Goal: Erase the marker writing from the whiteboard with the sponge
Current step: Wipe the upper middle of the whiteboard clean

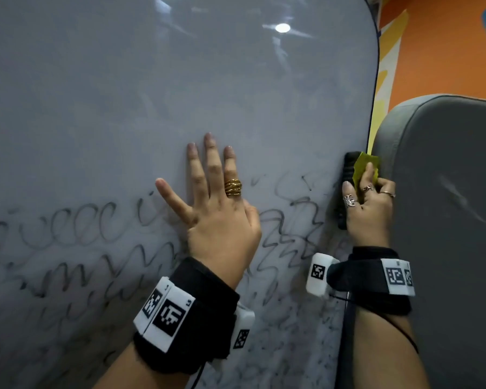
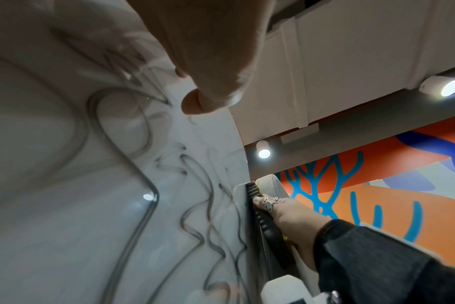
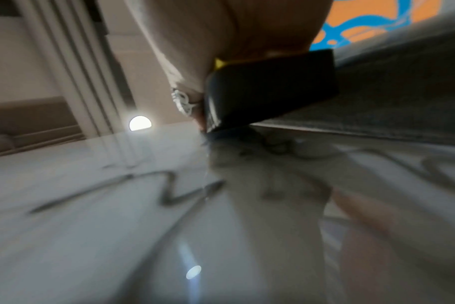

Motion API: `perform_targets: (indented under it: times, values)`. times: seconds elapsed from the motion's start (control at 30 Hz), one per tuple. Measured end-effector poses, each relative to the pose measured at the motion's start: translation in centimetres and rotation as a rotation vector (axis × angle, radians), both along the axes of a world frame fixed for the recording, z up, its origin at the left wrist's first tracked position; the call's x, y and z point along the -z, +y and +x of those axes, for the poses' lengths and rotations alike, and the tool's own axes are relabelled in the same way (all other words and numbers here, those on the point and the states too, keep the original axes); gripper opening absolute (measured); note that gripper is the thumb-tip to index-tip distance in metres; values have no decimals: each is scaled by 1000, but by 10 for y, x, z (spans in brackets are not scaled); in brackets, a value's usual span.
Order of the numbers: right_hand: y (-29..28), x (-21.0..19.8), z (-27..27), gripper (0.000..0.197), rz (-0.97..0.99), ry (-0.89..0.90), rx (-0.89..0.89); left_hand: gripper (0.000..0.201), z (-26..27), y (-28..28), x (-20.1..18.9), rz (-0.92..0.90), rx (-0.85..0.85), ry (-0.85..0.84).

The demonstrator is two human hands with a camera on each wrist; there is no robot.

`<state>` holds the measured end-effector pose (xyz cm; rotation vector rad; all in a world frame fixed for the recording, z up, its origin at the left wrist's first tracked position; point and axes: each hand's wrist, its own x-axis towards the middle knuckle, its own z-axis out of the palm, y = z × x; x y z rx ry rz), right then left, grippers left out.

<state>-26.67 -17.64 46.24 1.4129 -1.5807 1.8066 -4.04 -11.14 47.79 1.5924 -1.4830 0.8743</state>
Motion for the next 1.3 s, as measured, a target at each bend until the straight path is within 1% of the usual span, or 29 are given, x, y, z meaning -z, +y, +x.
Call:
perform_targets:
  times: [0.03,0.1,0.23,0.3,0.37,0.47,0.57,0.67,0.73,0.8,0.87,0.9,0.93,0.97,1.03,1.07,1.13,1.2,1.23,1.3]
  values:
    - [1,0,0,61,20,-27,-5,77,1,-1,0,-2,4,-5]
    - [8,6,15,65,6,-27,-10,77,2,0,1,-8,9,-9]
    - [26,35,44,61,19,64,-45,76,3,1,0,-25,39,5]
    - [26,28,37,56,37,81,-12,75,4,3,-2,-12,48,5]
    - [19,8,22,56,76,41,22,75,6,4,-3,6,56,0]
    - [14,-12,10,56,149,-109,3,75,9,4,-2,16,69,-11]
    - [27,3,33,57,152,-183,-27,75,12,4,-1,9,82,-22]
    - [40,32,65,57,152,-132,-97,75,14,4,0,-6,107,-21]
    - [40,27,64,56,157,-135,-115,74,15,4,-2,-9,116,-21]
    - [30,7,43,46,174,-214,-99,74,19,7,-5,2,125,-33]
    - [21,-8,22,26,186,-334,-90,74,25,10,-7,13,150,-60]
    - [19,-12,20,21,186,-383,-87,72,30,11,-8,14,163,-82]
    - [17,-13,24,20,188,-401,-85,71,36,11,-8,10,171,-110]
    - [18,-12,34,27,175,-383,-77,69,41,11,-8,4,179,-143]
    - [30,-7,69,50,124,-293,-73,67,49,13,-9,-11,195,-195]
    - [38,-3,89,56,105,-246,-100,66,52,13,-10,-15,206,-211]
    - [51,9,127,60,95,-107,-159,66,56,13,-11,-15,227,-224]
    - [58,15,145,60,98,-27,-187,67,59,12,-12,-14,255,-227]
    - [58,13,142,59,102,-47,-208,68,60,12,-12,-12,268,-231]
    - [46,5,115,52,127,-197,-194,69,64,11,-13,-8,297,-236]
